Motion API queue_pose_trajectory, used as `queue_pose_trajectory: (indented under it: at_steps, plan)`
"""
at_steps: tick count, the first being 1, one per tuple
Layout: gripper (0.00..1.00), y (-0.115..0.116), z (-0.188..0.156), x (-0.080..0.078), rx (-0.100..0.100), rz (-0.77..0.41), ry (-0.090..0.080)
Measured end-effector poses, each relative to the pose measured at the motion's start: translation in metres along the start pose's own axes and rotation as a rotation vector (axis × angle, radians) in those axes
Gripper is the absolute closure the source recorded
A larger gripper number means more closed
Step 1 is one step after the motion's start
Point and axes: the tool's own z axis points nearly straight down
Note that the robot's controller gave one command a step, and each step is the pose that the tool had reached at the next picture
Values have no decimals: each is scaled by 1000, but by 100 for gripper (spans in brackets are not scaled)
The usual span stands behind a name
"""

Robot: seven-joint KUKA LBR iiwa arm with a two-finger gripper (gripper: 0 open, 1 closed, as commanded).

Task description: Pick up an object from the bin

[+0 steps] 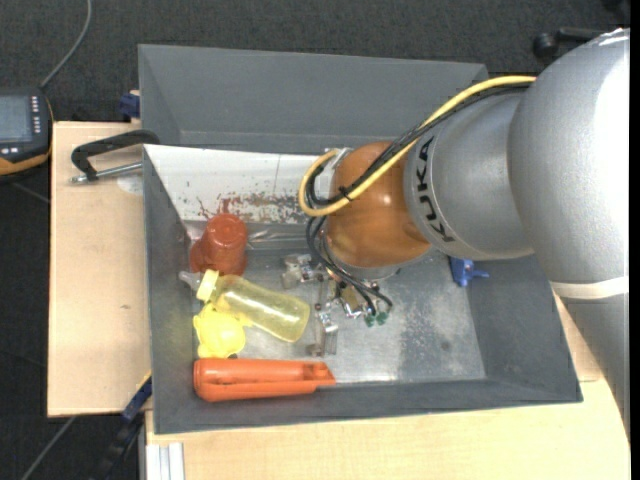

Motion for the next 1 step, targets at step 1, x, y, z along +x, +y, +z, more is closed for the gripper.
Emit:
queue_pose_trajectory:
  at_steps: [1]
  plan:
    - [100,13,1,-6,2,4,1]
